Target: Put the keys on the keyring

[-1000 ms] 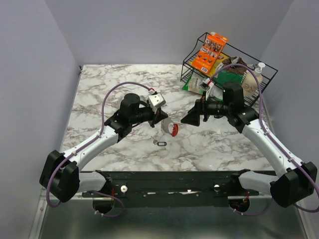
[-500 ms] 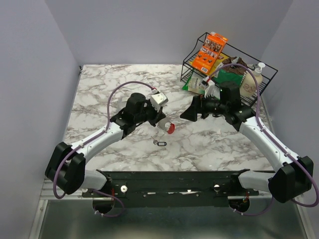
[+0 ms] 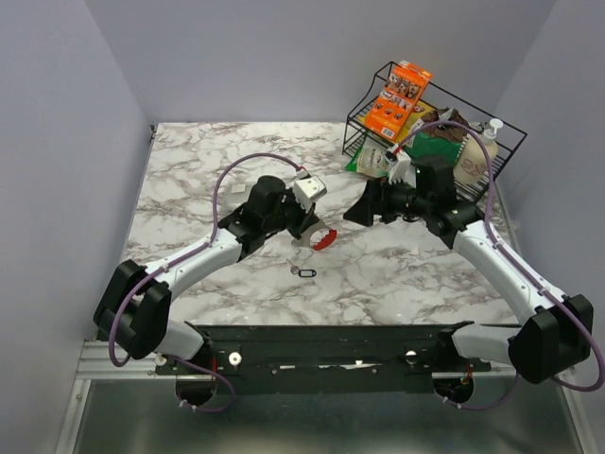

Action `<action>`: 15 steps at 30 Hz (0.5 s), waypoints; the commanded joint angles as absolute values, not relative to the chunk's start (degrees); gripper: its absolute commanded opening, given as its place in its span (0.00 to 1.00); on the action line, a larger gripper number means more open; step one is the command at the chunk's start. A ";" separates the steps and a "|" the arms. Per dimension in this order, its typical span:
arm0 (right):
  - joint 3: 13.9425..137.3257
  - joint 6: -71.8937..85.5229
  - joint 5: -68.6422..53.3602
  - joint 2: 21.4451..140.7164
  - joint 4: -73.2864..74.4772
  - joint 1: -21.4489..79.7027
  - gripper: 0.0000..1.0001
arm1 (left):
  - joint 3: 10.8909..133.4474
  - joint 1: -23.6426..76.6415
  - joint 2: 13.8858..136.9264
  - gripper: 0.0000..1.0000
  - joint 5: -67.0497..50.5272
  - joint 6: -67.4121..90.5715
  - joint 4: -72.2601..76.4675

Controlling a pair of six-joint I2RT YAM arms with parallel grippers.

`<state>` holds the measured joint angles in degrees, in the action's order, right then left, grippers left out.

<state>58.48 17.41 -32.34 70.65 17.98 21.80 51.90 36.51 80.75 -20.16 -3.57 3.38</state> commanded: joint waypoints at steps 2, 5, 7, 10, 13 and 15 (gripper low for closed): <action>59.33 19.51 -33.92 72.42 17.84 22.15 0.91 | 49.84 36.83 78.67 0.00 -19.68 -5.01 7.11; 59.59 19.51 -34.54 72.95 17.75 22.06 0.90 | 47.91 37.00 76.65 0.00 -21.44 -6.06 9.57; 59.76 19.60 -35.15 73.21 17.67 22.15 0.89 | 46.24 37.00 75.68 0.00 -21.97 -6.24 11.33; 59.94 19.95 -36.73 73.91 17.58 22.15 0.88 | 45.44 36.91 74.36 0.00 -21.97 -6.94 10.90; 59.77 20.74 -37.35 74.35 17.05 22.15 0.88 | 46.14 37.00 75.32 0.00 -21.80 -6.94 9.94; 59.68 20.92 -37.27 74.71 17.05 22.24 0.88 | 47.10 37.18 76.81 0.00 -22.06 -6.59 9.58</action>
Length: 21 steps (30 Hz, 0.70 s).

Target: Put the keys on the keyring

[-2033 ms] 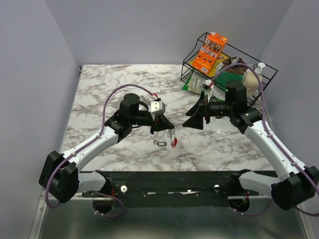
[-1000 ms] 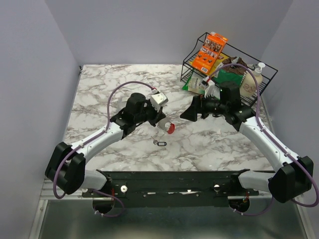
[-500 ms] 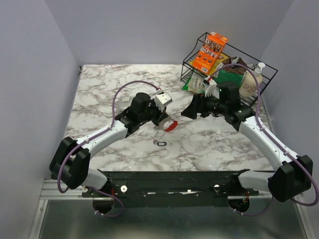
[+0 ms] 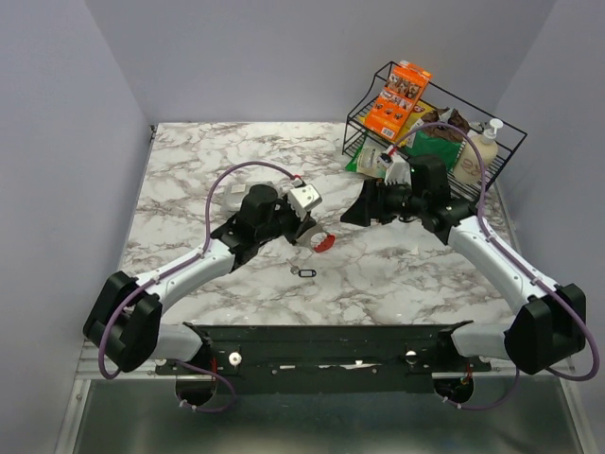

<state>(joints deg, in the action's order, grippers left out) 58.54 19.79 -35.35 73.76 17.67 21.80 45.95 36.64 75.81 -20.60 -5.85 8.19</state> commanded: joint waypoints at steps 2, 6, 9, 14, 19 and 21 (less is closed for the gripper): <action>59.59 21.27 -36.92 74.97 17.05 22.24 0.88 | 47.81 37.35 78.47 0.00 -22.06 -6.07 9.93; 59.07 22.23 -35.25 75.41 17.23 22.23 0.87 | 50.70 37.62 82.17 0.00 -21.53 -5.19 10.46; 58.54 23.29 -33.14 75.67 17.49 22.15 0.87 | 53.07 37.79 85.33 0.00 -21.45 -4.75 10.55; 57.83 26.62 -29.45 76.55 17.58 22.15 0.85 | 56.59 38.06 91.31 0.00 -21.27 -2.90 12.57; 57.22 30.49 -25.93 76.38 17.58 21.89 0.81 | 59.68 38.41 94.57 0.00 -20.66 -3.16 13.44; 57.22 31.72 -25.32 76.38 17.49 21.80 0.81 | 59.68 38.50 95.18 0.00 -19.95 -3.25 13.80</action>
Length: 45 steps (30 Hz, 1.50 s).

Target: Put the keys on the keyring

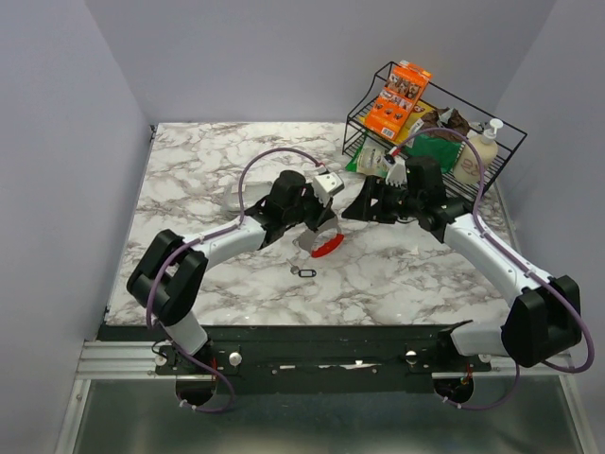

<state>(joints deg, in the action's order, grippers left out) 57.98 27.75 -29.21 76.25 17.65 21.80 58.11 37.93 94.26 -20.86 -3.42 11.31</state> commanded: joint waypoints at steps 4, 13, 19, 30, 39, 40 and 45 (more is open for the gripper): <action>57.39 31.99 -25.22 76.82 17.31 21.53 0.81 | 60.20 38.50 98.25 0.00 -18.81 -2.64 14.15; 56.51 31.38 -24.79 77.17 17.40 21.27 0.81 | 65.12 38.50 106.69 0.00 -18.54 1.74 15.21; 55.99 31.03 -23.82 75.77 17.40 21.18 0.82 | 69.87 38.50 109.60 0.41 -19.78 4.22 14.68; 55.64 30.50 -22.94 75.49 17.49 21.18 0.84 | 71.11 36.13 105.47 0.68 -16.44 1.93 7.84; 55.11 30.94 -23.73 78.92 17.05 21.18 0.83 | 63.65 28.31 101.34 0.68 -20.38 9.05 0.36; 54.93 30.94 -23.73 79.53 16.88 21.18 0.84 | 62.85 27.78 100.73 0.68 -21.87 10.01 0.09; 54.93 30.59 -24.08 81.65 16.44 21.09 0.83 | 57.50 26.28 97.65 0.68 -23.91 12.65 -1.41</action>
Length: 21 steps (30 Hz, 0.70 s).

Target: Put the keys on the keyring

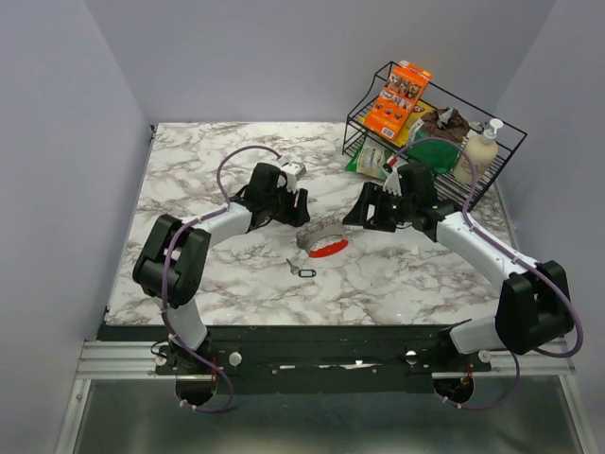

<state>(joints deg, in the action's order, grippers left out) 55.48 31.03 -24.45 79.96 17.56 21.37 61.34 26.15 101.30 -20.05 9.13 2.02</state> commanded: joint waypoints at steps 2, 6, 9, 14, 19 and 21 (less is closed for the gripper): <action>54.76 30.59 -24.43 82.96 16.09 21.18 0.83 | 56.17 26.19 95.72 0.68 -23.65 13.79 -1.23; 54.93 30.15 -25.05 85.16 15.56 21.18 0.84 | 52.39 25.49 92.29 0.69 -22.94 16.60 0.17; 55.28 29.80 -25.31 86.83 15.29 21.27 0.84 | 50.63 24.87 90.36 0.69 -21.63 18.54 1.76; 56.69 29.88 -25.58 89.91 14.33 21.18 0.83 | 48.08 24.87 88.33 0.69 -22.41 22.14 5.44; 58.27 30.15 -25.84 93.07 13.89 21.09 0.83 | 48.34 24.79 89.38 0.68 -23.73 23.47 4.93; 58.71 30.32 -26.10 94.13 13.71 21.18 0.82 | 48.25 24.79 89.47 0.68 -23.64 23.12 4.83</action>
